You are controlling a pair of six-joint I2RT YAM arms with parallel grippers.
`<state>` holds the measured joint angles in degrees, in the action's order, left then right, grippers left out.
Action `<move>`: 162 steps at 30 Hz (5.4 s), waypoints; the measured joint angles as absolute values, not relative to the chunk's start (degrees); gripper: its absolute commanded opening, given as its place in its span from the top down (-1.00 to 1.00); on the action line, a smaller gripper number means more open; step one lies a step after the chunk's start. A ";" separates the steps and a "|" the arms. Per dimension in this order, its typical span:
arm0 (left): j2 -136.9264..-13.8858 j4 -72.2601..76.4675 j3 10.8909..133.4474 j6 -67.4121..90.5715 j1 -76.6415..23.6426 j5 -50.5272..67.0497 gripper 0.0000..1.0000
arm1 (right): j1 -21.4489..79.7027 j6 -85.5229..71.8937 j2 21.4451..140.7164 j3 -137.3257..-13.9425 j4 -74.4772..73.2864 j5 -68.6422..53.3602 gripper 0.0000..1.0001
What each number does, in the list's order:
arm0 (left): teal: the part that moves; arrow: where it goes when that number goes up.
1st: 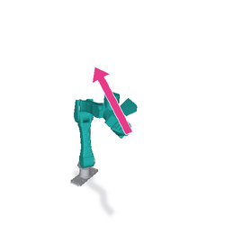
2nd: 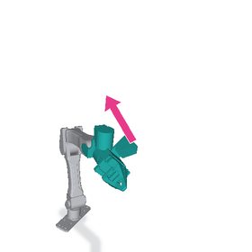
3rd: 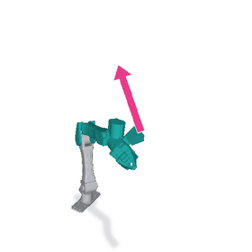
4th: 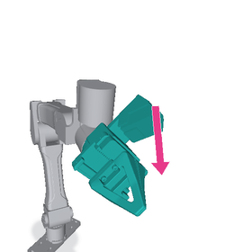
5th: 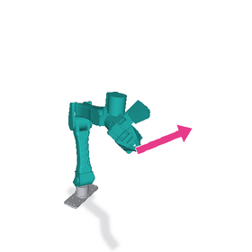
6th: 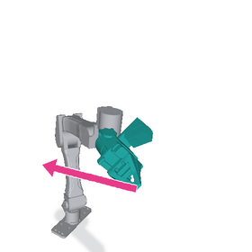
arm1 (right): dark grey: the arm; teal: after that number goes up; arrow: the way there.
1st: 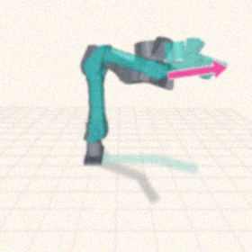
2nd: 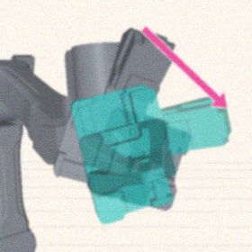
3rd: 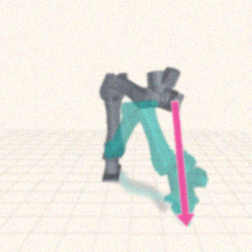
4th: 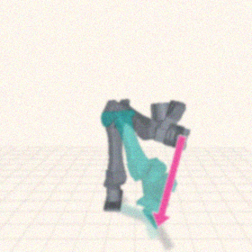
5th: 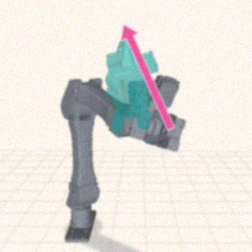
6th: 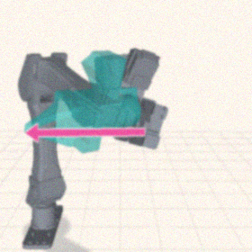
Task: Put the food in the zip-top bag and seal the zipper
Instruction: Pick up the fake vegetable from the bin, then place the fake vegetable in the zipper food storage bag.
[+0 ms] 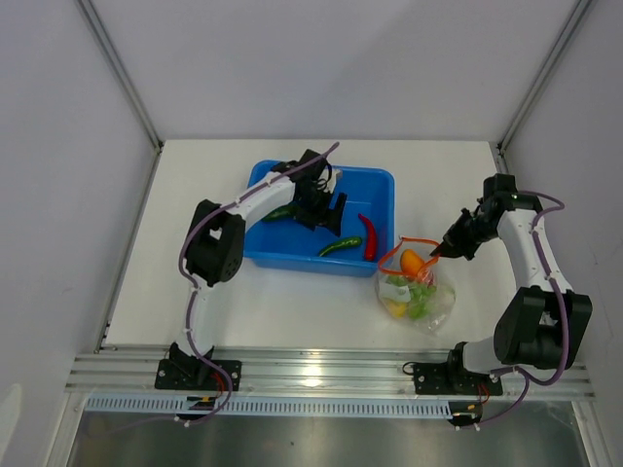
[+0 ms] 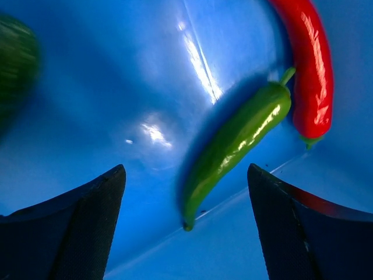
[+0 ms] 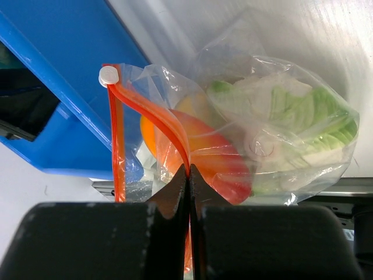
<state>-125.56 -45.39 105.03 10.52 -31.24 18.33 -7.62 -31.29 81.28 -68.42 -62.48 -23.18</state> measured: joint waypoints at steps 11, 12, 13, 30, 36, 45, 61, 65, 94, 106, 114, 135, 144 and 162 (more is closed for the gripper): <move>-125.58 -43.59 105.01 15.03 -36.38 19.97 -0.76 | -7.92 -30.79 81.56 -68.42 -62.41 -22.90 1.00; -125.58 -43.59 105.01 15.57 -36.38 19.94 -0.75 | -8.05 -30.79 81.56 -68.40 -62.39 -22.90 1.00; -125.62 -43.66 105.01 16.16 -36.38 19.90 -0.75 | -8.19 -30.79 81.56 -68.38 -62.35 -22.90 1.00; -133.67 -49.28 113.21 24.58 -41.34 9.52 -0.68 | -8.67 -30.41 81.41 -67.68 -62.00 -22.74 1.00; -133.84 -50.87 113.69 26.59 -42.09 4.32 -0.24 | -8.91 -30.37 80.64 -66.61 -62.04 -22.70 1.00; -135.61 -55.48 116.42 28.95 -41.45 1.87 0.75 | -9.10 -30.33 78.87 -66.52 -62.24 -22.52 1.00; -133.36 -57.49 116.71 27.81 -39.79 1.67 0.99 | -9.23 -31.42 75.66 -65.52 -59.99 -23.51 1.00; -129.27 -57.93 116.71 25.63 -39.24 2.17 0.99 | -9.23 -31.51 74.63 -64.73 -58.43 -23.57 1.00; -106.17 -53.30 101.51 26.11 -46.04 44.03 0.94 | -1.63 -29.65 58.54 -58.19 -50.41 -20.47 1.00; -106.06 -51.18 98.67 31.79 -48.47 49.82 0.82 | 2.09 -26.30 49.47 -56.60 -50.26 -18.33 1.00; -110.04 -52.47 101.67 35.14 -50.98 50.72 0.77 | 2.66 -25.34 46.02 -55.13 -50.48 -18.28 1.00; -122.21 -56.51 116.49 50.11 -50.98 44.64 0.53 | 3.33 -25.43 42.52 -53.67 -50.74 -17.80 1.00; -124.42 -56.84 118.91 53.21 -51.42 40.42 -0.46 | 3.38 -26.79 41.63 -52.62 -50.63 -17.61 1.00; -121.67 -61.36 125.32 45.69 -51.55 30.33 -0.42 | 3.53 -27.75 44.01 -55.07 -54.02 -16.64 1.00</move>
<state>-121.67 -61.36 125.32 45.69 -51.55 30.33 3.53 -27.75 44.01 -55.07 -54.02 -16.64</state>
